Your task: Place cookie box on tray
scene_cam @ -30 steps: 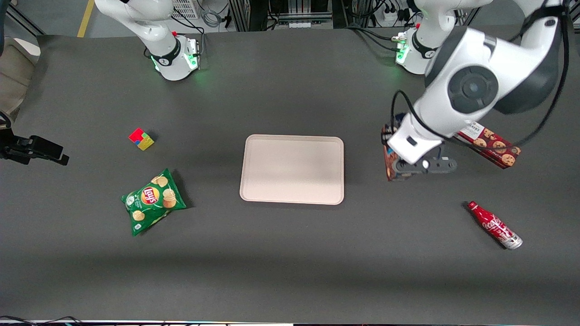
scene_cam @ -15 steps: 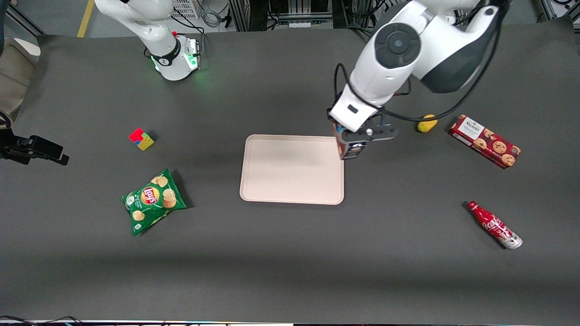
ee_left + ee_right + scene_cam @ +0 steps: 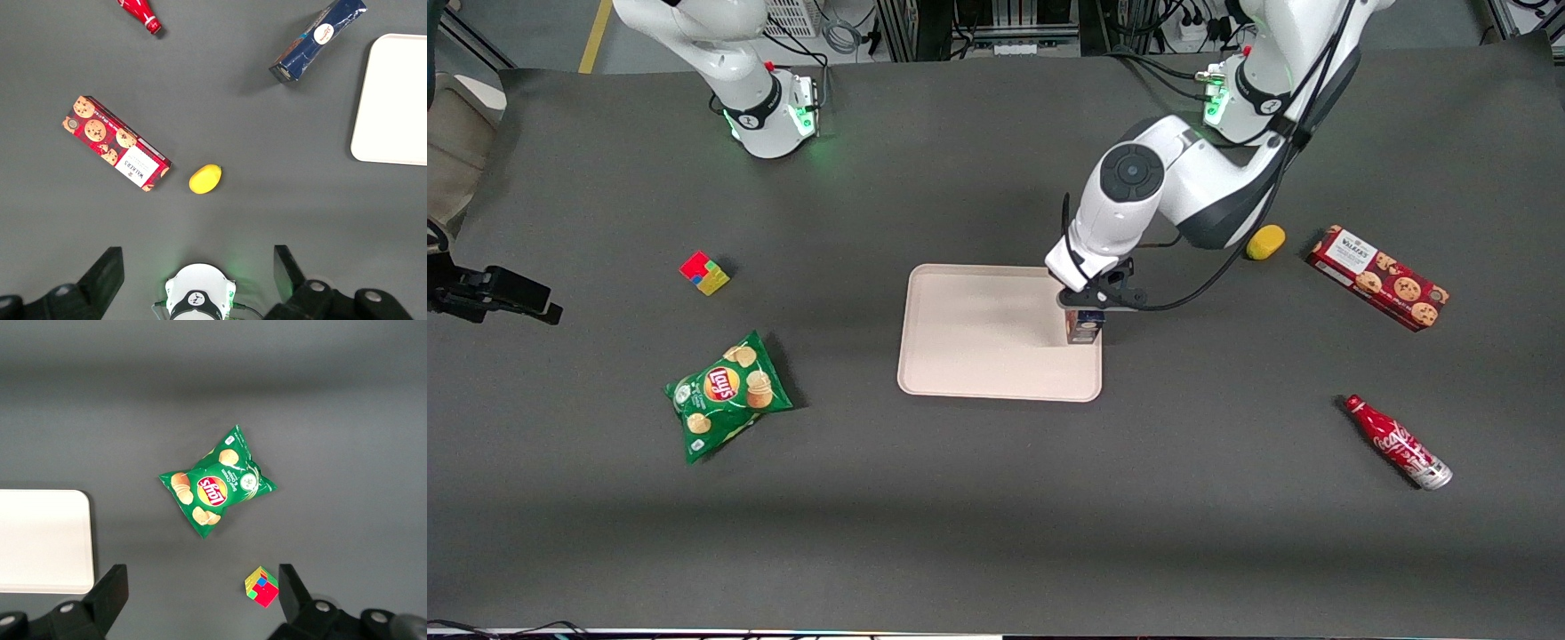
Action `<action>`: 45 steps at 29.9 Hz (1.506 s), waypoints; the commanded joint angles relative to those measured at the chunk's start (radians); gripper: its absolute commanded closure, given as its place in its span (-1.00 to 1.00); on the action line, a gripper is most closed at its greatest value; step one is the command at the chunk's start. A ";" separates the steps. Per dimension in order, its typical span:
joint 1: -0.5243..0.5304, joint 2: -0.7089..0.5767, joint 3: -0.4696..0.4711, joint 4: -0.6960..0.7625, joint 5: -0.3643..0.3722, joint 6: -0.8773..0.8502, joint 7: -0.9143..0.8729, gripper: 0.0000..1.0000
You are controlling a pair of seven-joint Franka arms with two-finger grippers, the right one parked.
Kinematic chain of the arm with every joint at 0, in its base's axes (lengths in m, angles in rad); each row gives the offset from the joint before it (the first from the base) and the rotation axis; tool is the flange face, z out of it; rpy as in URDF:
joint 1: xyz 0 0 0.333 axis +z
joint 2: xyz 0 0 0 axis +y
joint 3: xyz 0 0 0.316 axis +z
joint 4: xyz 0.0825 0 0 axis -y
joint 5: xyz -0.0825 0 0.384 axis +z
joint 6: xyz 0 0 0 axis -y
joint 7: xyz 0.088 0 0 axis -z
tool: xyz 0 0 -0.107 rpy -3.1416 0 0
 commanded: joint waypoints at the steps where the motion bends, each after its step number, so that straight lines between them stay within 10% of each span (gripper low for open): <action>1: -0.003 0.045 0.002 0.013 0.081 0.040 -0.042 0.93; 11: 0.001 0.081 0.010 0.030 0.140 0.042 -0.057 0.73; 13: 0.001 0.082 0.011 0.033 0.144 0.042 -0.057 0.10; 15: 0.003 0.084 0.011 0.035 0.150 0.042 -0.058 -0.99; 32: 0.033 0.004 -0.001 0.131 0.098 -0.171 -0.060 -1.00; 45: 0.055 -0.289 0.051 0.315 -0.251 -0.620 -0.016 -1.00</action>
